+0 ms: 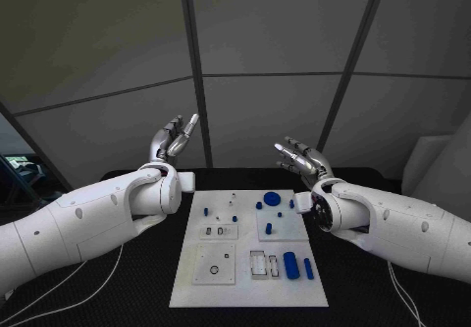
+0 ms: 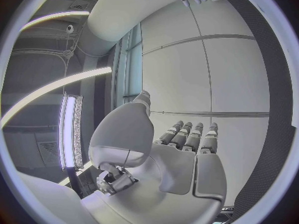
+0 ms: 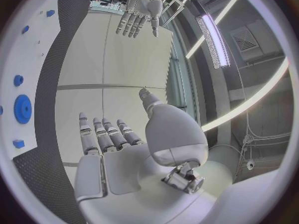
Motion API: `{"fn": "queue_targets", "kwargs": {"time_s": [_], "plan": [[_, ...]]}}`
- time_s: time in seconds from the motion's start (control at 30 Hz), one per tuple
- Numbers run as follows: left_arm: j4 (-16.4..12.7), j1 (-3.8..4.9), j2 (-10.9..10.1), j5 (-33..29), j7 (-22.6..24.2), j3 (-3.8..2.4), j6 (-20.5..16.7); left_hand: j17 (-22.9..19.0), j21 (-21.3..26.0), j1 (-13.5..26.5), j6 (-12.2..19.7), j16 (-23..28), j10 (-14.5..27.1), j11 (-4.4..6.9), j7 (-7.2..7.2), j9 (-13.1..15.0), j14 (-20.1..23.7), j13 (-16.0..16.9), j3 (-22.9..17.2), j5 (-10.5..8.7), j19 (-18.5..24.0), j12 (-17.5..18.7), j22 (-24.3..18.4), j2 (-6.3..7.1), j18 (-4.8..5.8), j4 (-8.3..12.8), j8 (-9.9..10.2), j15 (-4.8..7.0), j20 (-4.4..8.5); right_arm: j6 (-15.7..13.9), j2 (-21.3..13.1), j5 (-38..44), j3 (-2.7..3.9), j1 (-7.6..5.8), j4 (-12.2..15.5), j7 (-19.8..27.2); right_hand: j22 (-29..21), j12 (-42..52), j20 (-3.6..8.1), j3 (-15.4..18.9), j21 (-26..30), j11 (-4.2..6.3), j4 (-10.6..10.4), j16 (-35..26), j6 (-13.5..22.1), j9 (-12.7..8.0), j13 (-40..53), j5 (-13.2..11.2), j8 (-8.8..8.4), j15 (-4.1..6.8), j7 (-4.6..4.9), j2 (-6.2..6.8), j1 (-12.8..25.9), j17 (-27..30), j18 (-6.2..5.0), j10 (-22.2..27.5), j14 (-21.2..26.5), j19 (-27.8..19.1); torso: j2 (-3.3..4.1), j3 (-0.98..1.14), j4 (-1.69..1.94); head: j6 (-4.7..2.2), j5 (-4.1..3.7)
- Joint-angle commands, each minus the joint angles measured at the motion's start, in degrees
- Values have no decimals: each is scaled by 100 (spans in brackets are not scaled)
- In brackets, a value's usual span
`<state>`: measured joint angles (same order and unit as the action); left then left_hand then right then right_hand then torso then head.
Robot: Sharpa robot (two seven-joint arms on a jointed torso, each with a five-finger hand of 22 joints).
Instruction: Assemble the parts on the task board
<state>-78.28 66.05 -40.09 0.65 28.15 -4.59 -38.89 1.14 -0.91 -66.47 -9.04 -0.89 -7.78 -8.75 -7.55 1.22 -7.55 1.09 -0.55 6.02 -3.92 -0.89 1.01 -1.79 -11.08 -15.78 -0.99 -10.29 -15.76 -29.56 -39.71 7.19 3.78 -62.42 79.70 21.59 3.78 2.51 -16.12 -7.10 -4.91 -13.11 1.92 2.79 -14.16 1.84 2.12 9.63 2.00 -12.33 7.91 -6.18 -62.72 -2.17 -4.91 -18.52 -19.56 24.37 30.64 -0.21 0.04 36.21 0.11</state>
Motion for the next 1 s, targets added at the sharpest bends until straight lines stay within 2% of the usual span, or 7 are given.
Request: {"fn": "queue_targets", "kwargs": {"time_s": [0.03,0.27,0.3,0.4,0.53,0.67,1.0], "plan": [[5,5,7,137,30,0,265,11,-27,-190,-61,-33,-17,-73,-374,15,-27,12,-13,38,-14,-28,6,-2,165,-56,-35,-65,-74,1084,70,639,43,-39,-154,-519,296,387,-37,-135,-676,-46,535,438,-1607,162,155,67,293,19,746,106,-923,-153,-370,-2282,-2357,1565,-2,0,0,0,0],[5,5,7,137,30,0,265,126,-130,-401,-560,-233,-626,-293,-581,82,-850,91,-95,32,-216,-151,66,14,191,29,-138,-151,-103,1382,137,802,94,-72,-292,-669,388,545,62,-310,-1043,245,836,632,-3510,260,156,72,566,331,549,188,-1259,-173,-575,-3670,-3617,2194,-2,0,0,0,0],[-248,-11,-280,116,86,5,433,157,-167,-432,-701,-301,-853,-348,-648,101,-1077,121,-104,30,-296,-208,87,11,208,42,-173,-177,-105,811,6,3336,96,-74,-492,-467,397,538,82,-330,-1073,260,847,637,-3553,254,152,77,562,353,542,193,-1264,-172,-573,-3725,-3682,2240,163,10,-28,24,21],[-284,-12,-339,235,138,7,499,321,-687,-592,-1626,-727,-2191,-571,-749,209,-2615,246,-124,26,-1413,-520,360,-7,322,104,-390,-264,-103,767,-18,3842,98,-87,-537,-552,467,474,226,-500,-1273,363,917,675,-3805,218,145,138,525,483,494,224,-1288,-180,-572,-4063,-4110,2516,219,13,-6,20,0],[-364,-14,-428,306,100,8,643,458,-1618,-765,-2767,-1136,-3940,-376,-728,281,-4229,307,-83,18,-3421,-872,751,-15,74,192,-582,6,-78,739,-13,4498,100,-162,-625,-669,594,377,391,-725,-1554,457,982,695,-4073,201,145,167,472,640,412,306,-1247,-199,-560,-4452,-4581,2768,299,17,30,9,-12],[-482,-16,-527,326,13,9,762,581,-1878,-881,-3830,-1258,-4447,-252,-658,341,-4901,293,-46,16,-4039,-930,814,-14,39,268,-771,173,51,796,-12,5071,100,-256,-671,-811,778,308,539,-858,-1904,546,1024,758,-4271,203,151,171,430,780,353,387,-1220,-252,-556,-4757,-5029,2995,410,18,68,-41,-36],[-1066,-43,-900,433,-157,9,972,963,-2104,-1047,-4438,-1320,-5201,-30,-481,271,-5803,297,26,14,-4743,-846,821,-51,47,355,-736,436,317,1331,-28,6978,103,-497,-618,-1577,1557,105,884,-953,-3163,711,1088,1041,-4583,195,152,246,266,1084,223,606,-1196,-592,-530,-5197,-6076,3227,728,-11,167,-111,-142]]}}
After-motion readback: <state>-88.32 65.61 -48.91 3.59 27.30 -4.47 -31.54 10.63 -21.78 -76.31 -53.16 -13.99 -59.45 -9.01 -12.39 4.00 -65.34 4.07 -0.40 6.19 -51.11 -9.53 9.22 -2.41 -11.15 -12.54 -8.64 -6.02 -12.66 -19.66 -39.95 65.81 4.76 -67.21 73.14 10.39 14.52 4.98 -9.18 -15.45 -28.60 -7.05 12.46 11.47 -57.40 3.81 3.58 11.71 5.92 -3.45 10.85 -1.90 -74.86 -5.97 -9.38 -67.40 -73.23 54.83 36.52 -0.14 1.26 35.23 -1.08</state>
